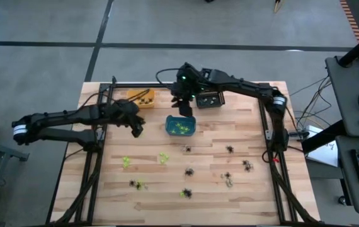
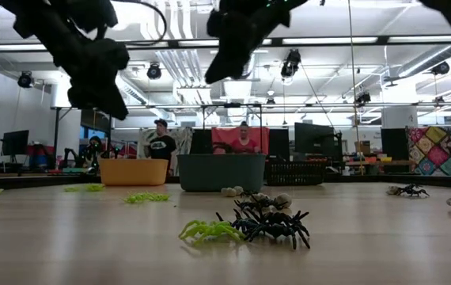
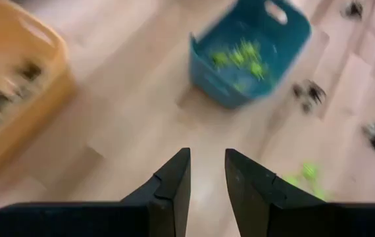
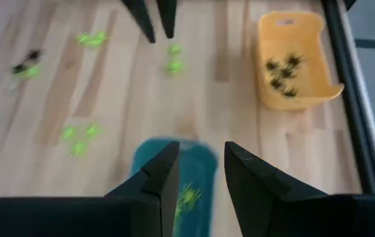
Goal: Sort Halloween decoration
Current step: Put the green spider toy into the blue bin
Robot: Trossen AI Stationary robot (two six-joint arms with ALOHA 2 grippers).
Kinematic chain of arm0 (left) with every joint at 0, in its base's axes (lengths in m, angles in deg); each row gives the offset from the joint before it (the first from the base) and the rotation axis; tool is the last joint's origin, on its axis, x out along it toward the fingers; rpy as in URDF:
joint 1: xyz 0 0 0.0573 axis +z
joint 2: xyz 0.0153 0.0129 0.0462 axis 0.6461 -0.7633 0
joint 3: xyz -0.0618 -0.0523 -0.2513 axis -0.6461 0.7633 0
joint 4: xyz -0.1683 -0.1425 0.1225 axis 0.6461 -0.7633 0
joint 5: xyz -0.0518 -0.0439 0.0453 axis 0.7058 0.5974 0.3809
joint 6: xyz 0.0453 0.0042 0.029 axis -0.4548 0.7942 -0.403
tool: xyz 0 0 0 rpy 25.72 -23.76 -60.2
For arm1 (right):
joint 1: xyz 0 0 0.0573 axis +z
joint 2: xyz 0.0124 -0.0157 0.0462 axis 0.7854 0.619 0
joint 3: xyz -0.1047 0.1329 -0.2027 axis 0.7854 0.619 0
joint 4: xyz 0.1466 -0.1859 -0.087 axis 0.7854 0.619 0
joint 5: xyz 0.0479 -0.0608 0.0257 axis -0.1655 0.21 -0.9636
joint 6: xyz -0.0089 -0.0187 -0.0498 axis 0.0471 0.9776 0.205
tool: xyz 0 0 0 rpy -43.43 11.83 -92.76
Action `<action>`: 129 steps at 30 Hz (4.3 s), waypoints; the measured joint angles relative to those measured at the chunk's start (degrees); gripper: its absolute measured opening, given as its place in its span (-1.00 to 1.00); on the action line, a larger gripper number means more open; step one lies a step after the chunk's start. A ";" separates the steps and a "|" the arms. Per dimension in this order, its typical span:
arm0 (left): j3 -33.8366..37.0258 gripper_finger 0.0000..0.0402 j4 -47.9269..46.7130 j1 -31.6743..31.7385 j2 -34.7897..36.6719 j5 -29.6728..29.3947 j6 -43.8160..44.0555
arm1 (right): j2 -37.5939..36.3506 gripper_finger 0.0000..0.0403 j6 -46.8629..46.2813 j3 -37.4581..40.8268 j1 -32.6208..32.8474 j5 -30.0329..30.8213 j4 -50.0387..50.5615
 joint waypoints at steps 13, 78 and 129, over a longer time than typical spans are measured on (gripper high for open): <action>-0.92 -0.61 0.11 -15.44 -11.69 8.25 6.70 | -16.90 -0.48 -3.23 19.65 3.45 0.02 -4.48; -1.18 -1.00 22.16 -30.03 -38.26 -12.93 -16.57 | -26.94 -0.53 -8.11 38.26 9.45 0.06 -11.02; -19.86 -1.00 23.70 -1.74 -42.85 -6.32 -42.24 | -33.32 -0.53 0.56 52.08 -2.52 0.04 -29.95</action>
